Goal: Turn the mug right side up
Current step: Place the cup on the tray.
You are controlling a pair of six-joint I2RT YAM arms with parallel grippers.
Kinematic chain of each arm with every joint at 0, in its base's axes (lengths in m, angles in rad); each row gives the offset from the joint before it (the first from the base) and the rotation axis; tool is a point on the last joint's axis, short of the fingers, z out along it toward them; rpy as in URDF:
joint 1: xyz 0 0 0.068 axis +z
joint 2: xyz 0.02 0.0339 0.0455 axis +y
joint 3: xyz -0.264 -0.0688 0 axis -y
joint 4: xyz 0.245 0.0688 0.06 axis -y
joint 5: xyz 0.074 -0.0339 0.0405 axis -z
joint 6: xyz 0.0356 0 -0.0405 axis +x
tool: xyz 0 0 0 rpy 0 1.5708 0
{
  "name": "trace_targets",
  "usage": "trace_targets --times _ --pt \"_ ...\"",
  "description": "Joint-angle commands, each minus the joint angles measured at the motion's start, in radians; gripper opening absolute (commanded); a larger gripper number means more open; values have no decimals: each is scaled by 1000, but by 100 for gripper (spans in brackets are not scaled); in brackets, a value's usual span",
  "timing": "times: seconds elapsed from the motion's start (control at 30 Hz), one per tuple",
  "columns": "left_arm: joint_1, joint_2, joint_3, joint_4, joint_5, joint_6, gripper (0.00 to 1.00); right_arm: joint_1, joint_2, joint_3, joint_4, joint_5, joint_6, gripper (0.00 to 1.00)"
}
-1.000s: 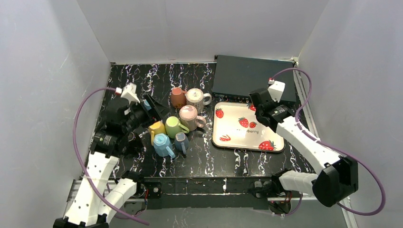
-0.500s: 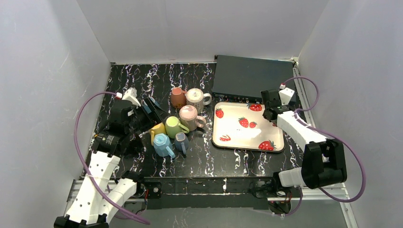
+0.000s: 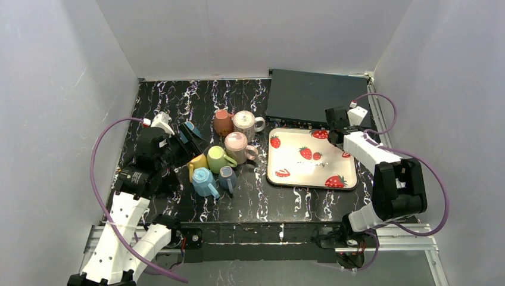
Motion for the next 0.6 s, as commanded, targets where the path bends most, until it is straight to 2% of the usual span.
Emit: trace_targets --times 0.0,0.1,0.2,0.27,0.47,0.57 --pt "-4 5 11 -10 -9 -1 74 -7 20 55 22 38 23 43" --pt "-4 14 13 -11 -8 12 75 -6 3 52 23 -23 21 61" --pt "-4 36 20 -10 -7 28 75 -7 -44 57 13 -73 20 69" --pt "-4 56 29 -5 -6 35 75 -7 -76 58 -1 -90 26 71" --pt "-3 117 44 27 23 41 75 -7 -144 69 -61 -131 34 70" --pt "-4 152 55 39 46 43 75 -8 -166 58 -56 -163 15 54"
